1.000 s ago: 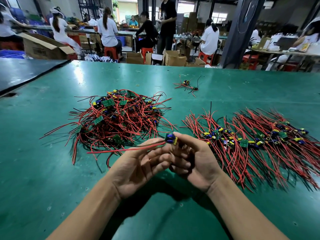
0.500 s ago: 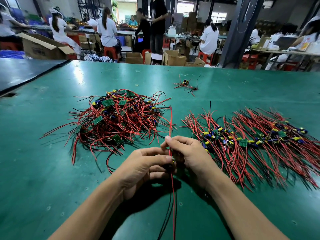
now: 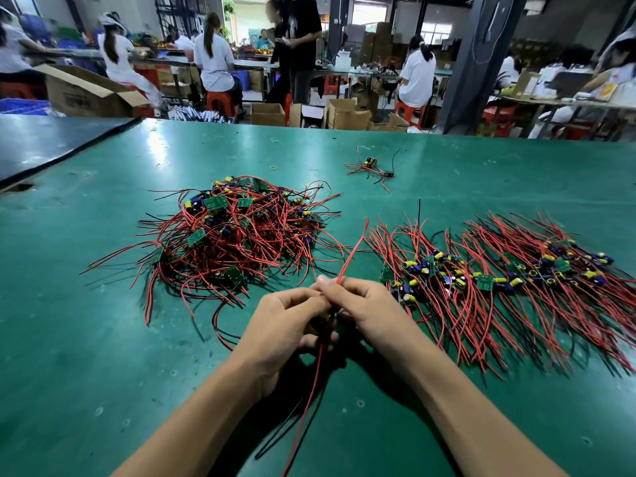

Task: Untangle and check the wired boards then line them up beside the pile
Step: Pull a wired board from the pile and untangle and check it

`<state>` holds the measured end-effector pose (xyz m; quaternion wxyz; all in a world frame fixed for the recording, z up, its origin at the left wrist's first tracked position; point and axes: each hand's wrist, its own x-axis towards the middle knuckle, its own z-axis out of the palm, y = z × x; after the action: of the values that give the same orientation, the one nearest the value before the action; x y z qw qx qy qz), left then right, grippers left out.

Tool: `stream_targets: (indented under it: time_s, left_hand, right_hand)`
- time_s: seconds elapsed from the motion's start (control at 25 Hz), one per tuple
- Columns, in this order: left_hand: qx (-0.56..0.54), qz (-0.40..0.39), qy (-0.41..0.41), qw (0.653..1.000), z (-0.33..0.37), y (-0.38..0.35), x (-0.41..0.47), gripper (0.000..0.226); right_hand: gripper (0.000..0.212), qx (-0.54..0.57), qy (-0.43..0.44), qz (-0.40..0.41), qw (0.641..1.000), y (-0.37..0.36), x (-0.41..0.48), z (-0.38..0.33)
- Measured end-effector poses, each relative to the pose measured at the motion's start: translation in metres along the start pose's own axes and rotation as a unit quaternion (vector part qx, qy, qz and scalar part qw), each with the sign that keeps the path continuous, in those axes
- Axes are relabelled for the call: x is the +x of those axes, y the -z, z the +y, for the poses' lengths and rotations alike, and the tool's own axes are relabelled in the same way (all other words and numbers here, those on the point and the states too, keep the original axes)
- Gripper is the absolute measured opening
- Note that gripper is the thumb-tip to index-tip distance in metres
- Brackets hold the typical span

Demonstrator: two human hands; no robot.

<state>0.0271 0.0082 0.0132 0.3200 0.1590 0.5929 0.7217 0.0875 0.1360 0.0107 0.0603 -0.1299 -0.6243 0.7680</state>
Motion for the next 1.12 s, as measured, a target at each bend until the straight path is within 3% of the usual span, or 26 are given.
stream_targets:
  time_s: [0.12,0.28,0.52,0.72,0.84,0.92,1.04,1.12]
  left_hand:
    - [0.012,0.007,-0.014,1.0,-0.001,-0.001,-0.001,0.026]
    - [0.017,0.011,-0.022,1.0,0.0,-0.004,-0.001,0.024]
    - [0.03,-0.024,-0.007,0.999,0.0,-0.009,-0.005,0.013]
    - [0.024,-0.037,0.005,0.999,0.004,-0.008,-0.007,0.01]
    - [0.017,-0.038,0.01,0.999,0.006,-0.008,-0.009,0.009]
    - [0.021,-0.032,0.01,0.999,0.006,-0.007,-0.009,0.009]
    - [0.015,-0.008,0.009,1.0,0.007,-0.003,-0.007,0.014]
    - [0.01,-0.006,0.013,1.0,0.007,-0.002,-0.007,0.023]
  right_hand:
    - [0.029,-0.078,0.03,-0.001,0.997,0.005,0.002,0.002]
    - [0.026,-0.186,0.095,0.086,0.974,0.011,0.008,-0.002]
    - [0.037,-0.068,0.107,0.238,0.963,0.022,0.015,-0.007]
    - [0.061,0.251,0.011,0.156,0.955,0.021,0.014,-0.019]
    - [0.06,0.343,-0.009,0.077,0.936,0.026,0.011,-0.022]
    - [0.059,0.334,0.0,0.055,0.941,0.027,0.01,-0.021]
    - [0.052,0.194,0.044,0.075,0.977,0.023,0.013,-0.013]
    - [0.045,0.115,0.06,0.044,0.991,0.021,0.014,-0.007]
